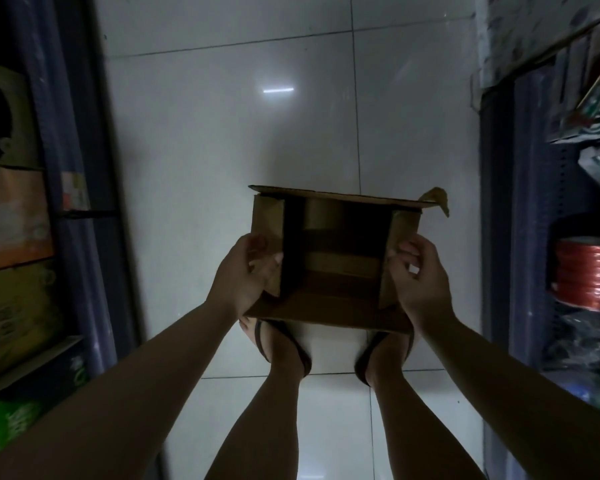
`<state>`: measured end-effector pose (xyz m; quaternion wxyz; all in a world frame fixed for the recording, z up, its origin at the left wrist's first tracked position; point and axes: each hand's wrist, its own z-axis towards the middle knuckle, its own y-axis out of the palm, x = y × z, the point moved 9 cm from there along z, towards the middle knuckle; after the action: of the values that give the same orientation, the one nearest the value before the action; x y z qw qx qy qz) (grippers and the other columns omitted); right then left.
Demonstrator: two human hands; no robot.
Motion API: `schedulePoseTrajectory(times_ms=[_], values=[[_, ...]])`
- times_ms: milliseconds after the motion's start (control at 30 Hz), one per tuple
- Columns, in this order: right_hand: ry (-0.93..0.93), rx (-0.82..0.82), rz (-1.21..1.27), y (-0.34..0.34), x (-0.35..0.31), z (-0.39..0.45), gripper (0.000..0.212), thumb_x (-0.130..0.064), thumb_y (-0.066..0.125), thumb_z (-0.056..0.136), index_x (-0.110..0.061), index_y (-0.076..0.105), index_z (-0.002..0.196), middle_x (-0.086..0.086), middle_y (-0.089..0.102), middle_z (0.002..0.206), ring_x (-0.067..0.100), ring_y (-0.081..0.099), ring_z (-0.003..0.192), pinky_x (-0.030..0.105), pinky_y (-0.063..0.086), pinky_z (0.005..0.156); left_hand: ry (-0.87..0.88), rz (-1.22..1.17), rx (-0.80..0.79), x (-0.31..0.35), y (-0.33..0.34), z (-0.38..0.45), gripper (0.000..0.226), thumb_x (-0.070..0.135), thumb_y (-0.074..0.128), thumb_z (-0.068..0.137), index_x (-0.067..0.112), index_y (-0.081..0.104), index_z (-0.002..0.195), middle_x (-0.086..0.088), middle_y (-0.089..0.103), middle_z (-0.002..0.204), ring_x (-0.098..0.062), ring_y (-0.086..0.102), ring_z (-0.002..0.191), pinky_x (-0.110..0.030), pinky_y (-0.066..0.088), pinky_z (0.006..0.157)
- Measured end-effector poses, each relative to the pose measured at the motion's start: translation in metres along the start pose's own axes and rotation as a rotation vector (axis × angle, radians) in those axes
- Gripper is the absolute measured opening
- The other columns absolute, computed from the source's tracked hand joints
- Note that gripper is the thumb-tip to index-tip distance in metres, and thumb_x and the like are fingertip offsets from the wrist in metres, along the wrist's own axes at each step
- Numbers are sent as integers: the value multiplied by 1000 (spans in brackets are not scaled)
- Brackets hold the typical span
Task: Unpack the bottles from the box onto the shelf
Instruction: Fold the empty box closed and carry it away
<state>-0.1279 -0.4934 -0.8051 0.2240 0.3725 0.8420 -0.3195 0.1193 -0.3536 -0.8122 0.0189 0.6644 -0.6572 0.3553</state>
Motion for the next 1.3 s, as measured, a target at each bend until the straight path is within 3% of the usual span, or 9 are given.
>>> schedulePoseTrajectory(times_ms=[167,300,367,567,833,967,1067,1200,1300], values=[[28,-14,-16,4,5,20,49,-35,52,93,-18,41,138,-3,54,121,9,53,103,27,46,90,-24,24,-41,-1,12,19,51,46,51,92,20,43,136,3,53,135,-12,52,112,-25,38,89],[115,-56,8,7,14,38,73,-74,43,79,-26,44,133,-5,58,121,18,56,112,45,46,99,-80,-15,-42,-3,9,34,56,59,38,92,21,49,131,0,58,129,-17,54,111,-29,41,88],[138,-53,42,7,11,47,84,-87,37,67,-27,50,124,-4,62,114,18,59,106,43,48,94,-94,-50,-15,-1,4,42,59,64,35,89,19,55,122,-1,63,118,-20,58,108,-30,43,88],[171,-1,151,2,-1,61,55,-75,32,82,-29,54,103,-6,62,96,11,59,92,36,47,84,-97,-90,76,14,-11,52,67,72,27,85,17,62,103,-5,68,100,-21,63,96,-38,48,91],[168,41,140,-6,0,63,43,-73,36,83,-34,55,85,-6,62,93,15,60,93,48,47,96,-18,-78,171,29,-18,62,67,69,41,84,26,42,135,-3,63,120,-20,61,109,-28,43,86],[173,73,147,-12,6,61,77,-85,49,63,-28,60,113,-6,66,107,15,61,100,49,49,95,17,-73,173,36,-17,60,64,63,45,87,32,34,142,-4,57,132,-20,54,119,-29,40,95],[133,105,140,-19,8,57,86,-85,54,58,-29,53,123,-11,62,111,14,59,106,48,47,98,38,-66,169,35,-18,58,63,60,48,87,34,31,143,-4,56,134,-21,54,120,-30,40,96],[85,94,113,-21,10,50,59,-59,59,79,-24,50,125,-14,58,106,14,56,105,47,46,100,45,-54,133,27,-18,54,57,55,51,88,32,38,138,1,57,131,-11,55,108,-24,41,89],[74,102,71,-23,18,46,56,-49,61,83,-22,47,130,-9,56,114,17,54,111,43,45,99,63,-41,114,18,-17,51,58,52,58,86,33,41,138,8,54,131,-7,53,108,-18,42,85]])
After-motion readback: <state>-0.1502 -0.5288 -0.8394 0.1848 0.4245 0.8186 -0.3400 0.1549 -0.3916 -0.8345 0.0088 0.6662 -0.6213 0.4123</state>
